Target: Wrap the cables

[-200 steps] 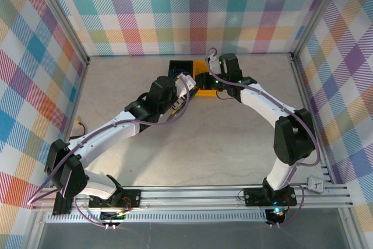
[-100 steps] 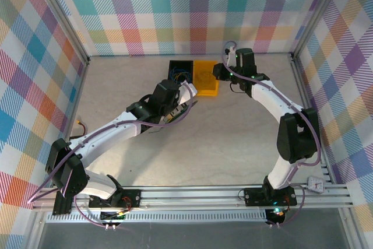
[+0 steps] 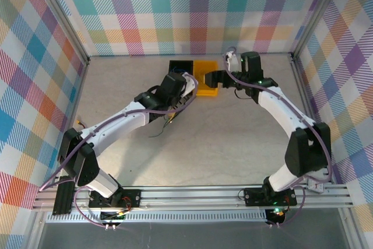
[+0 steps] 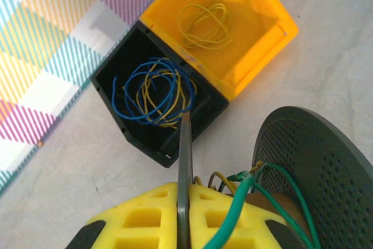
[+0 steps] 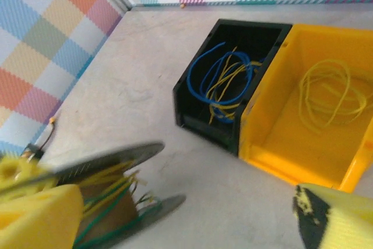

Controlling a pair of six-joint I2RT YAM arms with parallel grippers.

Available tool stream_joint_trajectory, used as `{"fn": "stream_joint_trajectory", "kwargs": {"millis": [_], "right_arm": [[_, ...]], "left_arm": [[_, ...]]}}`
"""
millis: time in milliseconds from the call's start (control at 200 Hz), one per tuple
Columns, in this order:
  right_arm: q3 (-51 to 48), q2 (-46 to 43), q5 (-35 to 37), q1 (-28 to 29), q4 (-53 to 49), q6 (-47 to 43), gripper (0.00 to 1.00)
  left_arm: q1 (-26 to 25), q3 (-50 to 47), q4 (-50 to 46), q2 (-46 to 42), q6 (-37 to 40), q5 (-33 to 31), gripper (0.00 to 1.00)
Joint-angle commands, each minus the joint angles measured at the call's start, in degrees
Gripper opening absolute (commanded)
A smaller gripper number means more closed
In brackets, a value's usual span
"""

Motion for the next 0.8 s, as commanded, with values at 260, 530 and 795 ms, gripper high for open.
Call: {"fn": "stream_joint_trajectory", "kwargs": {"millis": [260, 530, 795], "right_arm": [[-15.25, -8.65, -9.87, 1.32, 7.81, 4.84, 0.99], [-10.69, -1.75, -4.46, 14.61, 5.57, 10.95, 0.99], [-8.8, 8.44, -3.55, 21.39, 13.86, 18.99, 0.99]], "left_arm": [[13.99, 18.61, -11.2, 2.77, -26.25, 3.01, 0.0], [17.57, 20.97, -12.69, 6.2, -32.04, 7.39, 0.0], [19.0, 22.51, -12.26, 7.92, -34.76, 10.08, 0.0]]}}
